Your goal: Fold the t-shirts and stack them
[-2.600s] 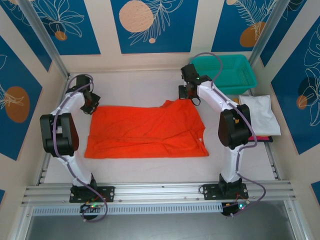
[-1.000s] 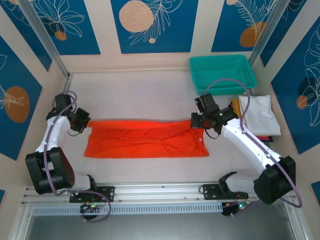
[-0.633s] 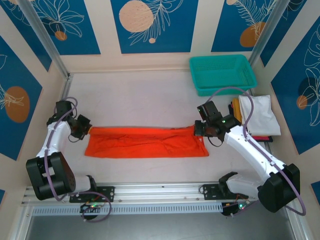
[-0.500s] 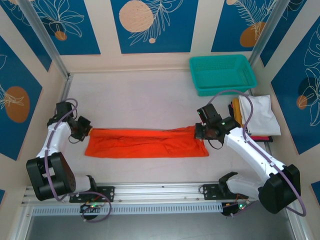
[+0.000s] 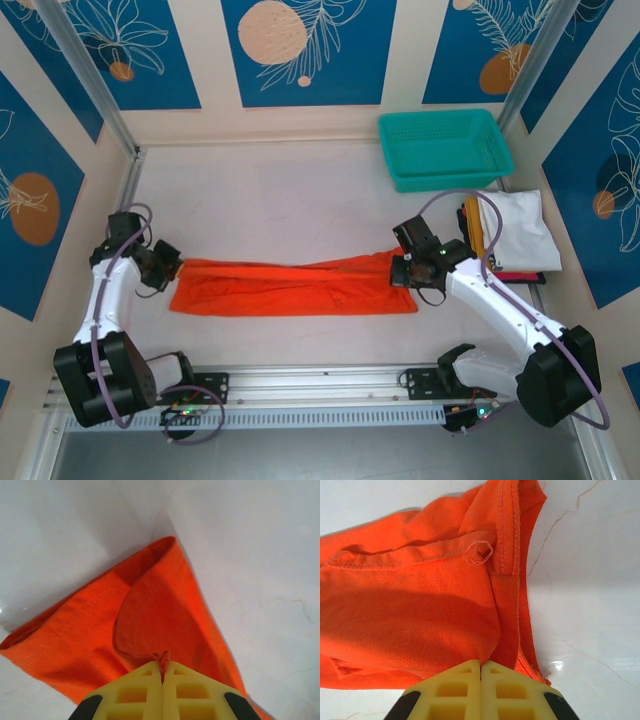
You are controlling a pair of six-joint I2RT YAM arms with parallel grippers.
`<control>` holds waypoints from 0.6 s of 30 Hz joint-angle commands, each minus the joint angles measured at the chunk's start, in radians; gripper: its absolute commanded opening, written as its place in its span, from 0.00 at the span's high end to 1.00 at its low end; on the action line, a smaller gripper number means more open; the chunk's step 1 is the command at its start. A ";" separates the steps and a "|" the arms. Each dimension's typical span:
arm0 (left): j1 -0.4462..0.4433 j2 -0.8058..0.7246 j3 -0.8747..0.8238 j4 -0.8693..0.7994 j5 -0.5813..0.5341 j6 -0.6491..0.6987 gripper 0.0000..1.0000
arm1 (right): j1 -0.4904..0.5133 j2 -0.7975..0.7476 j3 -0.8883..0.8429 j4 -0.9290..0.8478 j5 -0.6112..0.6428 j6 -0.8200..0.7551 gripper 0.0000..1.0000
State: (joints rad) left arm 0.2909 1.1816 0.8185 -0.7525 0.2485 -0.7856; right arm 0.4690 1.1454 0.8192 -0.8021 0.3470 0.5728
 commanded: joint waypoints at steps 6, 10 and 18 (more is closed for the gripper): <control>0.018 0.022 -0.069 -0.002 -0.035 0.012 1.00 | -0.001 0.059 -0.050 0.059 -0.048 0.031 1.00; 0.018 0.036 -0.089 0.012 -0.041 0.012 1.00 | -0.001 0.081 -0.067 0.059 -0.045 0.040 1.00; 0.019 0.082 -0.106 0.058 -0.046 -0.002 1.00 | 0.003 0.094 -0.084 0.058 -0.058 0.056 1.00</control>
State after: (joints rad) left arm 0.2947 1.2453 0.7208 -0.7219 0.2134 -0.7826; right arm 0.4694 1.2366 0.7464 -0.7437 0.3099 0.6037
